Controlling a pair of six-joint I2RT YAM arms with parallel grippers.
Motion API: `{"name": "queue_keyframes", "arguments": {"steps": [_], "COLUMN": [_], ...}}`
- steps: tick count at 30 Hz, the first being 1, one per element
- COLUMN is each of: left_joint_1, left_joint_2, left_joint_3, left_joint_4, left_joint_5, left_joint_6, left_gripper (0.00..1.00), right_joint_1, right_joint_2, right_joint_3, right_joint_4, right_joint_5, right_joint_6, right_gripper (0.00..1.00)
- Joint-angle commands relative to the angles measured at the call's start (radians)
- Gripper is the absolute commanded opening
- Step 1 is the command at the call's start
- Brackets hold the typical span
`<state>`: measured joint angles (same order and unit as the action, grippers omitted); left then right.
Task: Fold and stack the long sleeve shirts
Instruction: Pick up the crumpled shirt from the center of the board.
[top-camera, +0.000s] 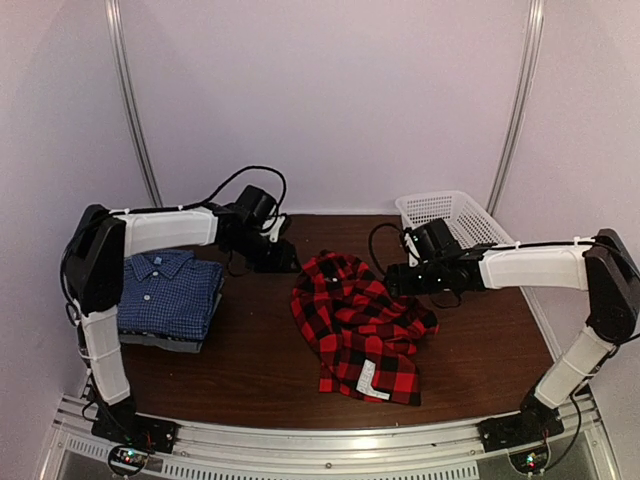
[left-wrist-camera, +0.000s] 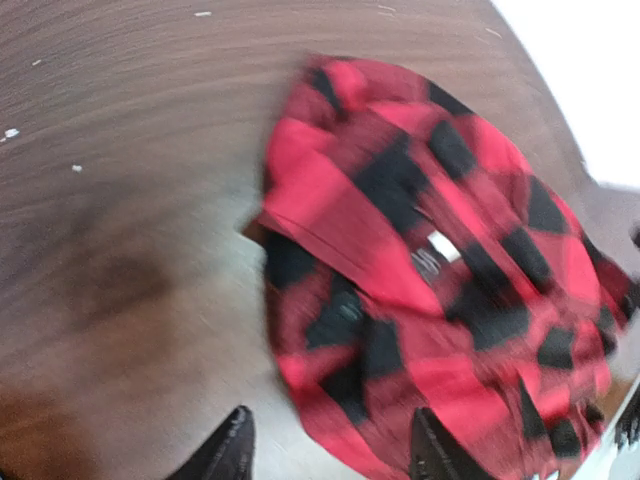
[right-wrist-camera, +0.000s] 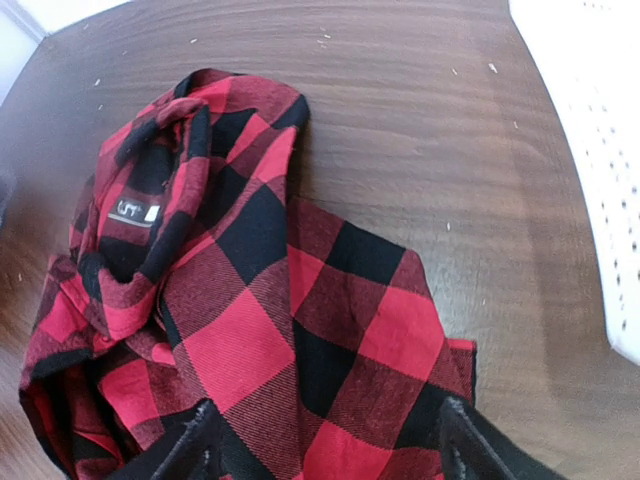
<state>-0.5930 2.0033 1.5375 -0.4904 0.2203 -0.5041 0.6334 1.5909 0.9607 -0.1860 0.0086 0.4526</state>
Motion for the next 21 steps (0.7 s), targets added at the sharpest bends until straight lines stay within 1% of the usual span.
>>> {"name": "queue_keyframes", "arguments": {"steps": [1,3,4,7,10,13,21], "left_joint_1": [-0.083,-0.131,-0.157,-0.225,-0.274,-0.297,-0.335], "left_joint_2": [-0.155,-0.184,-0.191,-0.194,-0.176,-0.149,-0.051], "left_joint_3": [-0.131,-0.172,-0.186,-0.217,-0.227,-0.222,-0.153], "left_joint_4": [0.077,0.081,0.079,0.071,0.064,0.067,0.072], "left_joint_5": [0.03,0.022,0.012,-0.007,-0.037,-0.041,-0.035], "left_joint_6": [-0.056,-0.071,-0.076,-0.097,-0.112,-0.127,-0.137], "left_gripper": [0.6,0.66,0.69,0.75,0.77,0.78,0.78], "right_joint_1": [0.002,0.003,0.004,0.006,0.017,0.039,0.075], "right_joint_2": [-0.003,0.013,0.025,0.061,0.093,0.116,0.164], "right_joint_3": [0.035,0.049,0.058,0.093,0.124,0.145,0.157], "right_joint_4": [-0.001,0.011,0.014,0.014,0.005,-0.01,-0.033], "right_joint_5": [0.002,-0.006,-0.034,-0.076,-0.091,-0.086,-0.022], "right_joint_6": [-0.091,-0.123,-0.138,-0.178,-0.203,-0.222,-0.227], "right_gripper": [0.79,0.85,0.87,0.9,0.9,0.9,0.83]}}
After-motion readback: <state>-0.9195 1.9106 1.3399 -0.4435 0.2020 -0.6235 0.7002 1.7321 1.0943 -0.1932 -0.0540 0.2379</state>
